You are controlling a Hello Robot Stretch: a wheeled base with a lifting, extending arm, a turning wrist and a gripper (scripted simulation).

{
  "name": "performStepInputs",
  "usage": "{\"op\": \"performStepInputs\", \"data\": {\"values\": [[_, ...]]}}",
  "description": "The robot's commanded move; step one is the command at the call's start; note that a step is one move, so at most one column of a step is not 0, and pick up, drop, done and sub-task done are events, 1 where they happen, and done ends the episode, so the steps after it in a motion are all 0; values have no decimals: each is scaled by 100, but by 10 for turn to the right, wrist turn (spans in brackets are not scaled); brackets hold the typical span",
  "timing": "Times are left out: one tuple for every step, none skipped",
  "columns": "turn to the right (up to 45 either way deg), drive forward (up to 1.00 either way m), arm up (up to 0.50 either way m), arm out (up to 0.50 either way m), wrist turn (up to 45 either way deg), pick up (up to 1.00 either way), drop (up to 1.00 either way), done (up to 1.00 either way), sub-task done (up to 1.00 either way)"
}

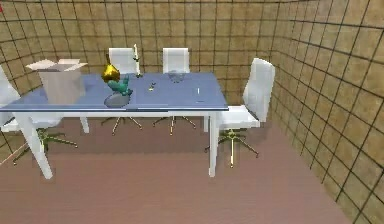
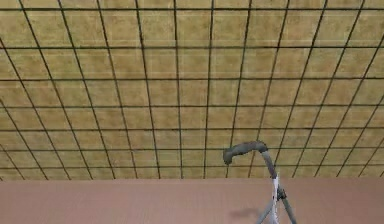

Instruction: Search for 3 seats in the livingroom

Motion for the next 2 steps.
{"op": "performStepInputs", "data": {"values": [[-330,0,0,0,0,0,0,0,0],[0,100,0,0,0,0,0,0,0]]}}
